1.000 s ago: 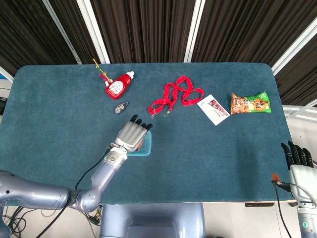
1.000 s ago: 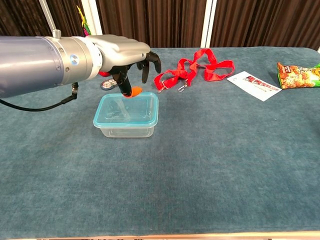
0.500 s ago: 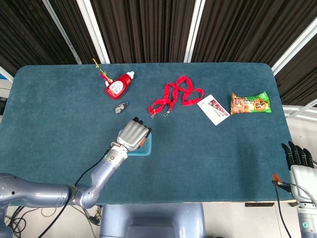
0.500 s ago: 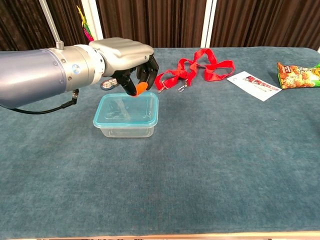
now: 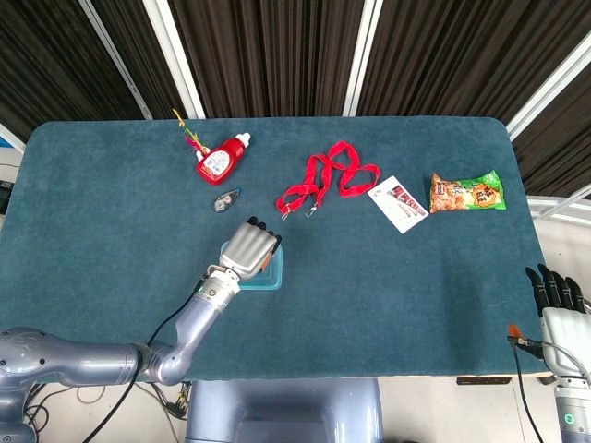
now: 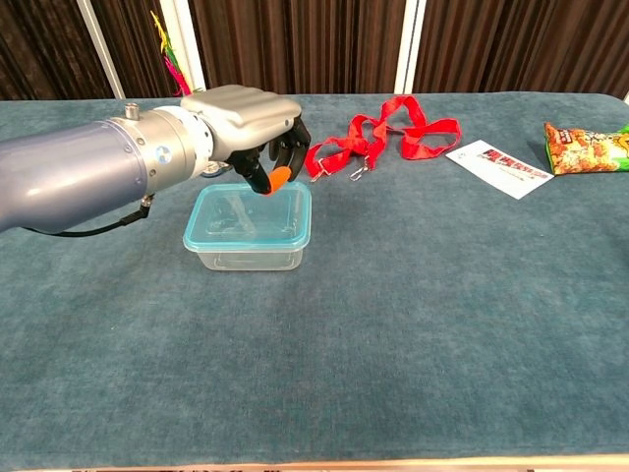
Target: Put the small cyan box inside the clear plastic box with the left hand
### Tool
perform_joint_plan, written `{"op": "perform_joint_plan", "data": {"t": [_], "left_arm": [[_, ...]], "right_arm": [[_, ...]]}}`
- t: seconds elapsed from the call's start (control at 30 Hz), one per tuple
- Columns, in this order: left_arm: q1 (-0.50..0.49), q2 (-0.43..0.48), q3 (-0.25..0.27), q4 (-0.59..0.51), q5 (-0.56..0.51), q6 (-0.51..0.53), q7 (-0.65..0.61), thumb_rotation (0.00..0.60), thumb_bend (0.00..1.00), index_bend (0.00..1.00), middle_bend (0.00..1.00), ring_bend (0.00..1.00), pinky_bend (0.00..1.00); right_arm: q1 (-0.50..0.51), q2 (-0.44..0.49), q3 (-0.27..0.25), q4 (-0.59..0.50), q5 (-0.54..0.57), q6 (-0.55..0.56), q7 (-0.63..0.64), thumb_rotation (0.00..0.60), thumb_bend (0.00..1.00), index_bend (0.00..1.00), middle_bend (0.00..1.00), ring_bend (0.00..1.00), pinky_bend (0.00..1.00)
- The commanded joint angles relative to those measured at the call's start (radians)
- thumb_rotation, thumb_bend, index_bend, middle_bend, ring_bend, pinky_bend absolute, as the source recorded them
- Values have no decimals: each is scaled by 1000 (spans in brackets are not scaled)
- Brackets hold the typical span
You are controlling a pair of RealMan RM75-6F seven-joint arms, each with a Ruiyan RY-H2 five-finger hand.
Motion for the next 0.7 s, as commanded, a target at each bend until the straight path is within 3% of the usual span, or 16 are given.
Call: {"op": "perform_joint_plan", "data": {"t": [0.03, 0.7], "left_arm": [[0, -8, 3, 17, -4, -4, 14, 600, 545, 538, 512, 351, 282], [13, -69, -1, 111, -13, -37, 31, 600, 545, 526, 514, 349, 280]], "right_arm": [[0, 1, 0, -1, 0, 0, 0, 600, 308, 39, 45, 37, 0], [-1, 3, 0, -3, 4, -3, -5, 600, 308, 39, 45, 37, 0]]}}
